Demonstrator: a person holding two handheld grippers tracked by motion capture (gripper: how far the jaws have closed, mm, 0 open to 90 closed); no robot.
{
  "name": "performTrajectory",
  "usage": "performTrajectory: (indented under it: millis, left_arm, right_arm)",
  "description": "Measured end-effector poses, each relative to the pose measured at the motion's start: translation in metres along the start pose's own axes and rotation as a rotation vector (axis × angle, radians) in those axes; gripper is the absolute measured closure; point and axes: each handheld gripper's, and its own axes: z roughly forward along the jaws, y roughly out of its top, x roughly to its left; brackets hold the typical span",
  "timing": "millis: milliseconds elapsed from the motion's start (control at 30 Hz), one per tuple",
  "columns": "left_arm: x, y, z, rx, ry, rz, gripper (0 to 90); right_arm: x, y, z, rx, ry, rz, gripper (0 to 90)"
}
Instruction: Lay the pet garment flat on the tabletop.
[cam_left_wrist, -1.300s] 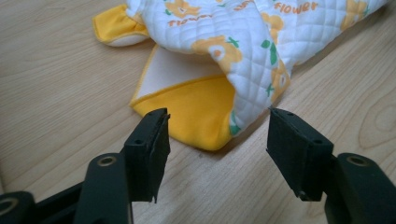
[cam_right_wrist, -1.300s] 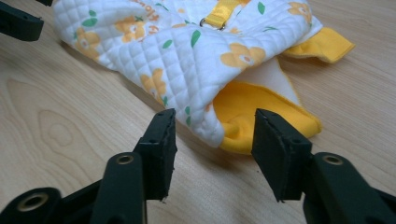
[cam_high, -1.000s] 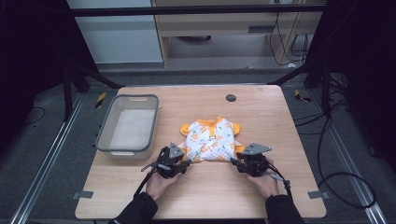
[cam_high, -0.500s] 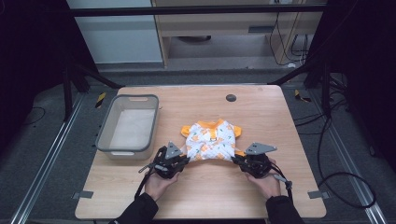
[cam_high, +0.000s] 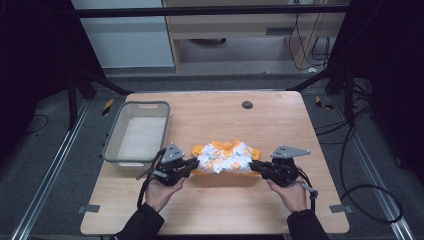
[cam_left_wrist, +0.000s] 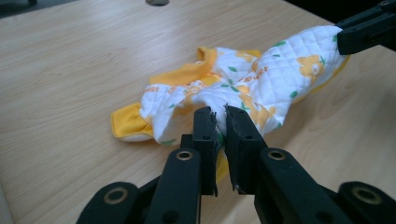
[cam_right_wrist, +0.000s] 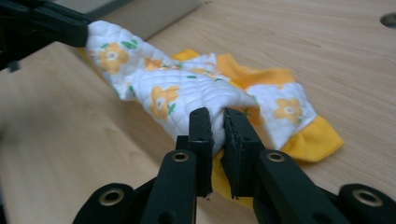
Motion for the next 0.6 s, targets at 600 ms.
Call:
performTrajectory:
  millis: [600]
  left_arm:
    - [0.032, -0.006, 0.027, 0.006, 0.093, -0.096, 52.2]
  right_arm:
    - [-0.024, -0.005, 0.036, 0.031, -0.186, -0.004, 62.0]
